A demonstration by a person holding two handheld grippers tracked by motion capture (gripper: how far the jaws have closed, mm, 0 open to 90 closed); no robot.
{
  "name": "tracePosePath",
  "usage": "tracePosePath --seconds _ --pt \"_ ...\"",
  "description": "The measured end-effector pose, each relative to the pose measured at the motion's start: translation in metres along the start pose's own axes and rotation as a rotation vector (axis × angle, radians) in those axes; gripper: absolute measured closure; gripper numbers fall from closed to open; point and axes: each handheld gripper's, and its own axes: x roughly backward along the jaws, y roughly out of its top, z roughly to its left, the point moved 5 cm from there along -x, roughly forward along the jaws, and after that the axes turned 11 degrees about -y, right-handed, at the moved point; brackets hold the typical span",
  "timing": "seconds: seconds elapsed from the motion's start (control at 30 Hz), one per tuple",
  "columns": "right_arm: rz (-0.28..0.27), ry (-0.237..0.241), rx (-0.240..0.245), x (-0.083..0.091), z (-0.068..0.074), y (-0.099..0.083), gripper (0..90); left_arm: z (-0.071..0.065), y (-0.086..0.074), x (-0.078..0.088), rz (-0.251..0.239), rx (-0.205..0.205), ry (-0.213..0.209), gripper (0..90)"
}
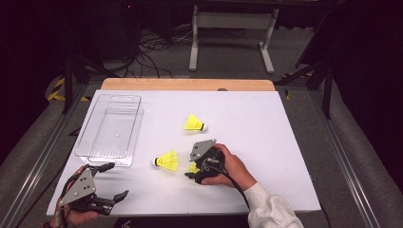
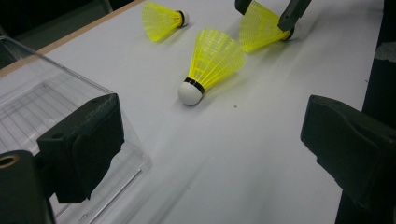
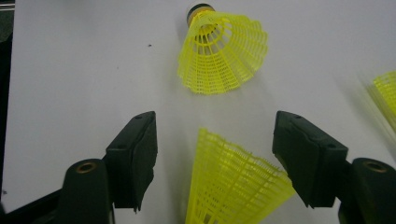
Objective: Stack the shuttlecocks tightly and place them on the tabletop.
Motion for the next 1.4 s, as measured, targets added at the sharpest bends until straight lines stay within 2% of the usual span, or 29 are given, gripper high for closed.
tracePosePath --seconds 0.17,0.37,0.43,0.63,0.83,0.97,1.1,1.17,1.4 --pt "0.009 -0.012 -0.014 0.004 -0.004 -0.004 32.8 0.001 0.0 -0.001 0.011 0.001 0.012 7.6" --pt "0.037 -0.025 -0.019 0.014 -0.009 -0.012 38.0 0.001 0.0 -0.001 0.014 0.002 0.018 7.6" --pt "0.042 -0.026 -0.029 0.018 -0.01 -0.014 43.3 0.001 0.0 -0.001 0.015 0.002 0.02 7.6" --pt "0.055 -0.013 -0.049 0.028 -0.012 -0.02 70.0 0.001 0.0 -0.001 0.019 0.004 0.022 7.6" --pt "0.041 0.007 -0.093 0.038 -0.014 -0.024 81.6 0.001 0.0 0.0 0.02 0.004 0.025 7.6" --pt "0.003 0.044 -0.11 0.042 -0.011 -0.021 88.1 0.001 0.0 0.0 0.021 0.003 0.025 7.7" --pt "-0.026 0.054 -0.118 0.041 -0.007 -0.016 89.2 0.001 0.0 -0.001 0.024 0.002 0.025 7.7" --pt "-0.042 0.041 -0.121 0.039 -0.006 -0.014 89.2 0.001 0.0 -0.001 0.025 0.002 0.026 7.7" --pt "-0.163 -0.026 -0.181 0.033 -0.01 0.0 90.0 0.001 0.001 -0.001 0.025 0.002 0.028 7.7"
